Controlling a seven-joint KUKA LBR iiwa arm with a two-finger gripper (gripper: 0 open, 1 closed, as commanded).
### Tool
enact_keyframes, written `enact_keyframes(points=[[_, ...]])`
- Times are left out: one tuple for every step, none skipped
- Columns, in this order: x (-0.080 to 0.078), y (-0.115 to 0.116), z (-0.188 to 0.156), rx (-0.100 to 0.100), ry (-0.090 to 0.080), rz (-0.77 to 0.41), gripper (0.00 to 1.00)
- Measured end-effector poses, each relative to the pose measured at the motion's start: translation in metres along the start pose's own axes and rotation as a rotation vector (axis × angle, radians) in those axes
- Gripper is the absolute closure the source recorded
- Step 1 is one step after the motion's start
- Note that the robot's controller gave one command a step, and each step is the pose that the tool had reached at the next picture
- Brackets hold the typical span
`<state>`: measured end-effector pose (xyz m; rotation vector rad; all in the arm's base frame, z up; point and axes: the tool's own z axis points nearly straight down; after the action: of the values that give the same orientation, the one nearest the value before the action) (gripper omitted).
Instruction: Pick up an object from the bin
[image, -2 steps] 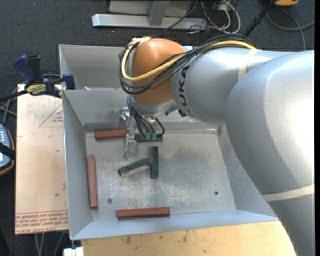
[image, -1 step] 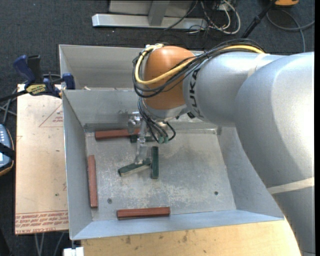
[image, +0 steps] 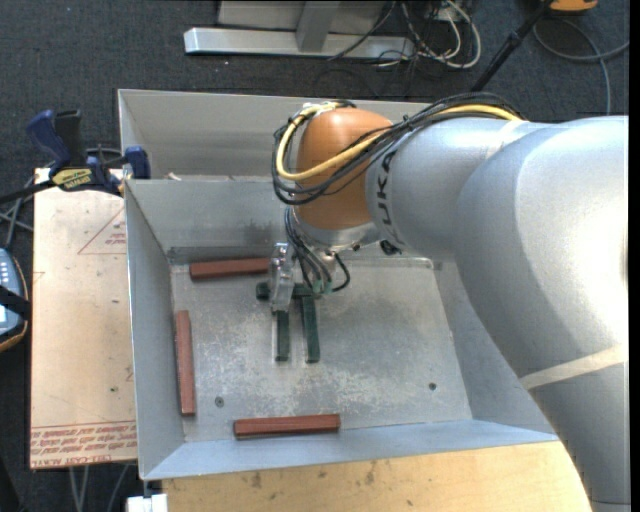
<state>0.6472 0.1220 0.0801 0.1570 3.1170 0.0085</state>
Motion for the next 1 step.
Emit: enact_keyframes(points=[[0.0000, 0.0000, 0.0000, 0.000, 0.000, 0.000, 1.00]])
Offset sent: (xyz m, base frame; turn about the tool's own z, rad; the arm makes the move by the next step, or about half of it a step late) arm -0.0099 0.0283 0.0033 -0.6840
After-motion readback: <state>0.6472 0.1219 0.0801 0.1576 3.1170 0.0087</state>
